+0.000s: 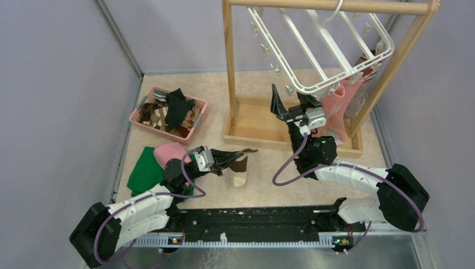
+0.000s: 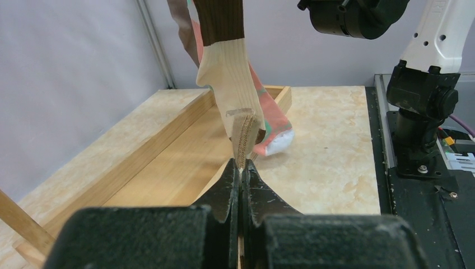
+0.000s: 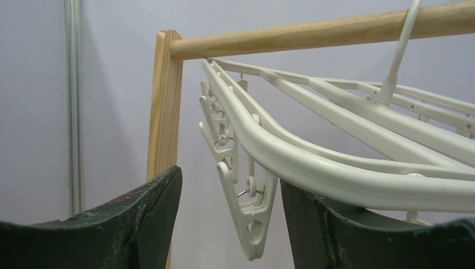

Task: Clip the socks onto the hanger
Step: Open the clamp at the hanger.

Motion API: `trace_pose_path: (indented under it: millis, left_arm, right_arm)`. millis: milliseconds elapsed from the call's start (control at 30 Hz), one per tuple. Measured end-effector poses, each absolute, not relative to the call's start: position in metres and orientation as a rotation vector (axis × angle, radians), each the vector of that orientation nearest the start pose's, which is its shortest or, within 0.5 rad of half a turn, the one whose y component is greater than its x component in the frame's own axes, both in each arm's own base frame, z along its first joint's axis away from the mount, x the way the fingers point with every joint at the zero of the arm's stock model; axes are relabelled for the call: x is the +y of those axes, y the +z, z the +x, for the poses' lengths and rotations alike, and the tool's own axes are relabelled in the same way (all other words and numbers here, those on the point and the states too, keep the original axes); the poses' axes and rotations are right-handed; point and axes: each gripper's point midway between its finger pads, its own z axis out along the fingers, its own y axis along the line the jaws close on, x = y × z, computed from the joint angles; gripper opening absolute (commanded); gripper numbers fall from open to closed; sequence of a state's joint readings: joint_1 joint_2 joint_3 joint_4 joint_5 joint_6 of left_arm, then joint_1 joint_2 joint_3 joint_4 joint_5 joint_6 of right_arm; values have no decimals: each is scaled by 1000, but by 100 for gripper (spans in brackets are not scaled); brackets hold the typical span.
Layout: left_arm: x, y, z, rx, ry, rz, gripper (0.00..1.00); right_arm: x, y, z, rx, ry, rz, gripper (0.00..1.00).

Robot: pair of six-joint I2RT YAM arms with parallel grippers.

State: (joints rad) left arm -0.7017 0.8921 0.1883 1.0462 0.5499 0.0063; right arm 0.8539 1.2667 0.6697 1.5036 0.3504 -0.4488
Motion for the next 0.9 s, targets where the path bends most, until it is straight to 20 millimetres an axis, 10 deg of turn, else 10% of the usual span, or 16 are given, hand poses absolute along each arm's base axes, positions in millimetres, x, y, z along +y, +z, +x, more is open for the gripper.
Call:
trace_pose_path:
  millis: [900]
  left_arm:
    - [-267,241,172,990,-936,906,0]
  right_arm:
    - [206,438,291,748,263,-86,46]
